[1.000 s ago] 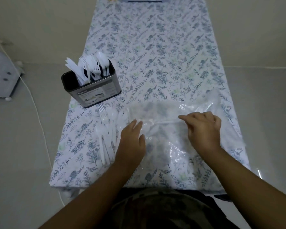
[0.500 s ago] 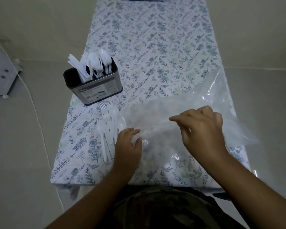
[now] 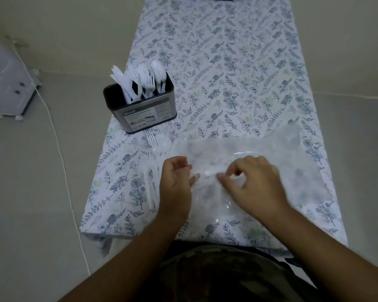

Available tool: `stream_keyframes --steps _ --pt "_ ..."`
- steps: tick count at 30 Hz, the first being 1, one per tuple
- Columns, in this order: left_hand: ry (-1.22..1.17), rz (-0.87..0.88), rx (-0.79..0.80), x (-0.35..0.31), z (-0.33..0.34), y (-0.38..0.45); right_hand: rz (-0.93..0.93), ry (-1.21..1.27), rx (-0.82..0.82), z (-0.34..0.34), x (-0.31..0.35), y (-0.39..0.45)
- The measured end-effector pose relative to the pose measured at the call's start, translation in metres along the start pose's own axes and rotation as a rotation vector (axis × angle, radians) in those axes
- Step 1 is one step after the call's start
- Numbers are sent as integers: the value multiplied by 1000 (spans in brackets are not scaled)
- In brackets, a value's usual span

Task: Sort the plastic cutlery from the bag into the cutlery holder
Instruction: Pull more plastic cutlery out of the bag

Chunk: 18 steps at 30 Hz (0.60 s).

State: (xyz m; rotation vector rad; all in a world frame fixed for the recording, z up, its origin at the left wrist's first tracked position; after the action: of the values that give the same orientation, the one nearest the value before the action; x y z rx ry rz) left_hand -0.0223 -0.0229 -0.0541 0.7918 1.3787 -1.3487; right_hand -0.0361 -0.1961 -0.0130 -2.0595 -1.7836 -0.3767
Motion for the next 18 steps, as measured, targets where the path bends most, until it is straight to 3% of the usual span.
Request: stream_keyframes --steps 3,6,9,12,15,18 --pt "3 81 137 -3 0 1 -13 -197 221 22 23 -1" --pt "-32 83 238 -9 -2 3 9 -183 219 29 24 1" --pt "19 155 218 -13 -14 8 20 -59 167 30 13 0" --pt "409 316 245 -3 -32 16 24 59 101 31 5 -1" --pt "815 432 451 21 -40 25 11 135 73 35 -2 -1" --pt "1034 571 635 41 -26 36 17 213 60 37 -6 0"
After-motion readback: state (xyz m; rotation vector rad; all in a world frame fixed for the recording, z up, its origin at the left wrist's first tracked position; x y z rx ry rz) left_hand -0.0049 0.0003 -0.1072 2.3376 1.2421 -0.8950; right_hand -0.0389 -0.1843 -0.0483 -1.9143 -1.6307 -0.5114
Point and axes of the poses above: each hand's wrist, its own y-axis towards the middle knuckle, its own z-axis out of the palm, x = y × z, the point moved 1 cm from there along y, towards the middle knuckle, and after that the axes turned 2 degrees about z, right-handed, at the moved point
